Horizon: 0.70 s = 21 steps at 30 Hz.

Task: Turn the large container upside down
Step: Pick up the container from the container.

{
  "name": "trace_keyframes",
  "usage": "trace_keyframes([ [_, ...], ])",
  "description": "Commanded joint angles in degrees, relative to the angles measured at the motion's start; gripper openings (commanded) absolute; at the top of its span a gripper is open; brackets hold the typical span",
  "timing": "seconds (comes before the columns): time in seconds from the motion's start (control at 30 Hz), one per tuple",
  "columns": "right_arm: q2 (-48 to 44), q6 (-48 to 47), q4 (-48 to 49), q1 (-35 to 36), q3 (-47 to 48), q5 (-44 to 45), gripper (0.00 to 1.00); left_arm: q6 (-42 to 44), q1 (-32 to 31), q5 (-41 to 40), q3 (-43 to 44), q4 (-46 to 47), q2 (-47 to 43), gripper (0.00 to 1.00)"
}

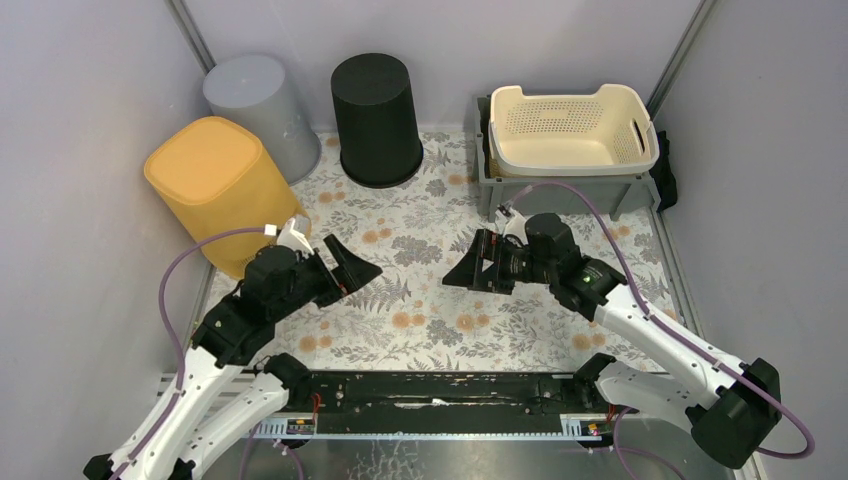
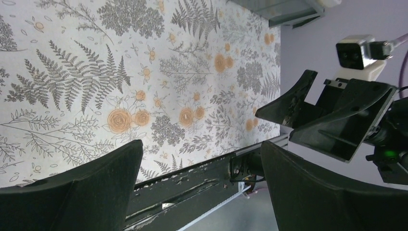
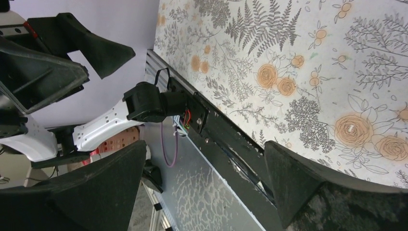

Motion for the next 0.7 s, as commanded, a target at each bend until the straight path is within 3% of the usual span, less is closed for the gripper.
trace_keyframes([
  [0.0,-0.8,-0.4,1.8,0.1,-0.1,-4.7,0.99,-1.5,-0.1,-4.2,2.3,1.1,-2.2,1.00],
  [0.37,-4.6,-0.2,-0.2,0.1,-2.8,-6.6,1.00,-3.8,-0.1,-7.2,-0.8,-3.8,-8.4,1.00],
  [0.67,-1.4,-1.0,-0.8,0.1,-0.8,-3.9,1.00,0.1,-0.1,-5.8,1.4,-3.3,-5.5,1.00],
])
